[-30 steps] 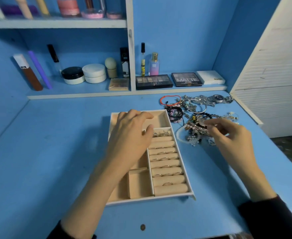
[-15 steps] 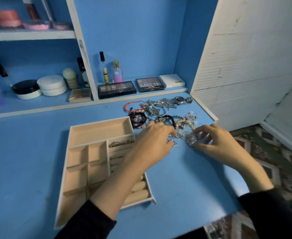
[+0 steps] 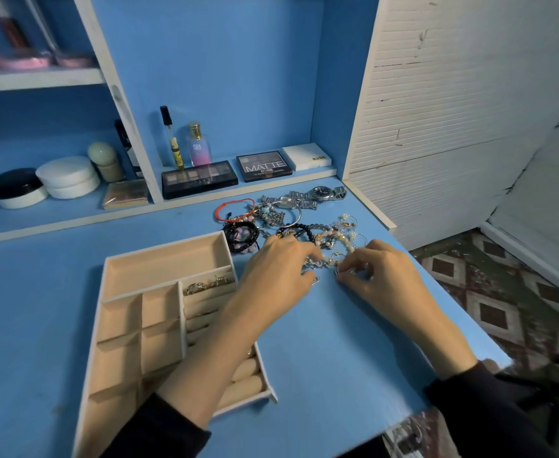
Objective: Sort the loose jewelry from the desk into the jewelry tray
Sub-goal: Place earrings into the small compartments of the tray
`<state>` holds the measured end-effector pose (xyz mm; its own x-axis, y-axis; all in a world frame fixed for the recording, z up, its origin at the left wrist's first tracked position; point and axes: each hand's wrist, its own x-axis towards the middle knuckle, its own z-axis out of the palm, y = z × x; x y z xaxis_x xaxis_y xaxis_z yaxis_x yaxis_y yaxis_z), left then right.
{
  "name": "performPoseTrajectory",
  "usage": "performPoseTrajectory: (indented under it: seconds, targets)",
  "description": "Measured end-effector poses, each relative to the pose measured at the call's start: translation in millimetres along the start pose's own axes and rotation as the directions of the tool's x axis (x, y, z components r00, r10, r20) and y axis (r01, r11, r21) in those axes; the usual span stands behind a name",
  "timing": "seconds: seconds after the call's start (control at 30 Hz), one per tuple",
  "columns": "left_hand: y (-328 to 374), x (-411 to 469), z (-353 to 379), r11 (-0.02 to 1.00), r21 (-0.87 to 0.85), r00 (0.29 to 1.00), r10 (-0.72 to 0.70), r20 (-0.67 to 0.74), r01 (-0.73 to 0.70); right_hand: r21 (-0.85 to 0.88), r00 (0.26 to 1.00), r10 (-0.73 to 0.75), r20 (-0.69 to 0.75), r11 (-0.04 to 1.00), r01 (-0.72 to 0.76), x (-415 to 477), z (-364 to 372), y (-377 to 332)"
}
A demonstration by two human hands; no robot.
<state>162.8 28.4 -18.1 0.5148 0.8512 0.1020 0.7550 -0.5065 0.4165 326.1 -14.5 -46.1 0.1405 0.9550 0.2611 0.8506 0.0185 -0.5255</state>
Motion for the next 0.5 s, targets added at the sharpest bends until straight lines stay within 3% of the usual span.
performPoseTrajectory:
  seconds: [0.27, 0.33, 0.4, 0.5]
  targets:
    - [-7.9, 0.0, -4.6, 0.999, 0.005, 0.999, -0.035, -0.008, 0.035, 0.103, 0.999, 0.002, -0.050, 0.995, 0.003, -2.4, 2.8, 3.1]
    - [-9.5, 0.0, -5.8, 0.999, 0.000, 0.999, -0.047, -0.018, 0.047, 0.212, 0.998, 0.051, -0.027, 0.976, -0.044, -2.9, 0.3, 0.0]
    - [-10.5, 0.1, -6.7, 0.999, 0.006, 0.998, -0.053, -0.025, 0.053, 0.481, 0.984, 0.176, 0.026, 0.861, -0.167, -2.4, -4.5, -4.1]
    - [-11.1, 0.7, -8.8, 0.997, 0.026, 0.997, -0.067, -0.028, 0.067, 0.772, 0.950, 0.290, 0.120, 0.574, -0.273, 1.7, -8.3, -7.6]
